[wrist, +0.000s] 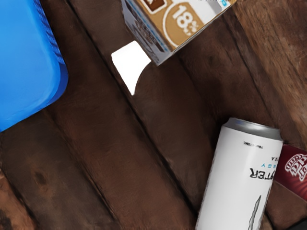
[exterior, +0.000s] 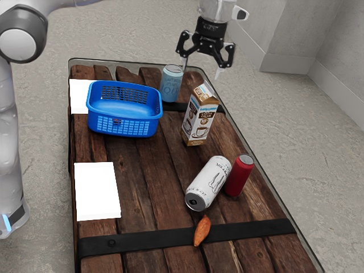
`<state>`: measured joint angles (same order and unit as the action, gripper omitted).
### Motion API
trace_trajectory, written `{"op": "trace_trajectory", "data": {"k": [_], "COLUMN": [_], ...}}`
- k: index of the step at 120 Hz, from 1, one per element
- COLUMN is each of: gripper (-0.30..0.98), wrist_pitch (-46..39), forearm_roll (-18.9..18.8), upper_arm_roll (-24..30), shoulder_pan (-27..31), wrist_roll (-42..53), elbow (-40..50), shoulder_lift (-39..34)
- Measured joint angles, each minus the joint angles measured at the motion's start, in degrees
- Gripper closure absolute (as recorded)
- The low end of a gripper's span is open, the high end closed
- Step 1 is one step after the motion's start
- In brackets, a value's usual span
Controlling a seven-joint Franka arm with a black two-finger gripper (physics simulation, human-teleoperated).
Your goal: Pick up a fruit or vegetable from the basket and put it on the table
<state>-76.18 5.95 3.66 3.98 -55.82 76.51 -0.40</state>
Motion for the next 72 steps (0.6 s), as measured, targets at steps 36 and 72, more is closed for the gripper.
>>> {"op": "trace_trajectory", "data": {"k": [36, 72], "gripper": [0.00, 0.00], "wrist_pitch": [6.51, -10.74], "forearm_roll": [-0.54, -7.74], "upper_arm_roll": [-3.23, -10.28], "shoulder_pan": [-0.67, 3.90], "wrist_roll": [-28.67, -35.36], "elbow": [0.22, 43.58], "shoulder_lift": [-7.11, -32.96]}}
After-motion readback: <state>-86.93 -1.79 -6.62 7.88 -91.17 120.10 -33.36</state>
